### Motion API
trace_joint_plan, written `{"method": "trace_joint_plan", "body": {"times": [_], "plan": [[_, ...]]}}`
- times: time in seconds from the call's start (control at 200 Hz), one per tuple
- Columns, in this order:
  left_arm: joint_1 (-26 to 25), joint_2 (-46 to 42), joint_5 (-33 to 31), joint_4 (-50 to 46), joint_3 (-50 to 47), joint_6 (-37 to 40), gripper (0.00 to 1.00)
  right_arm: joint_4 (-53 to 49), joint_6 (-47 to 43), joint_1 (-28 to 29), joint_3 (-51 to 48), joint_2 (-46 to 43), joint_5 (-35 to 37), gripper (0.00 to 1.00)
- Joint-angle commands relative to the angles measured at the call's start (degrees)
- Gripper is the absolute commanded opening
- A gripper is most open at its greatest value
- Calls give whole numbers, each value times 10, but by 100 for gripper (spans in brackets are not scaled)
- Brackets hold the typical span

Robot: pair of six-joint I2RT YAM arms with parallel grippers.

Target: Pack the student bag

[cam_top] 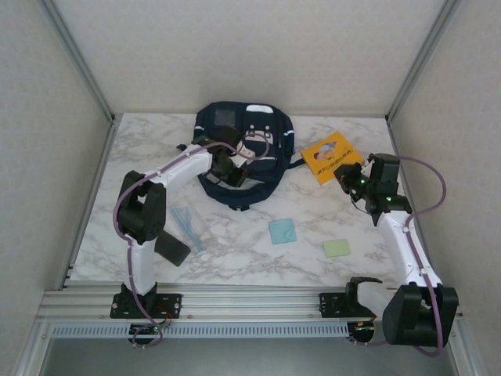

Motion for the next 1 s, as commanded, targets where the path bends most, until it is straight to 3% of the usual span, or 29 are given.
{"method": "trace_joint_plan", "body": {"times": [0.0, 0.23, 0.475, 0.771, 0.996], "plan": [[-3, -31, 46, 21, 65, -88, 0, 7, -17, -5, 17, -35, -12, 0], [-3, 8, 59, 19, 213, -160, 0, 20, 33, -2, -11, -68, -51, 0], [-3, 80, 108, 30, 369, -227, 0, 141, 122, 53, -56, -42, -70, 0], [-39, 102, 151, 68, 414, -284, 0, 343, 181, 167, 0, 147, -33, 0], [-56, 93, 143, 106, 413, -316, 0, 567, 259, 206, 61, 356, -2, 0]]}}
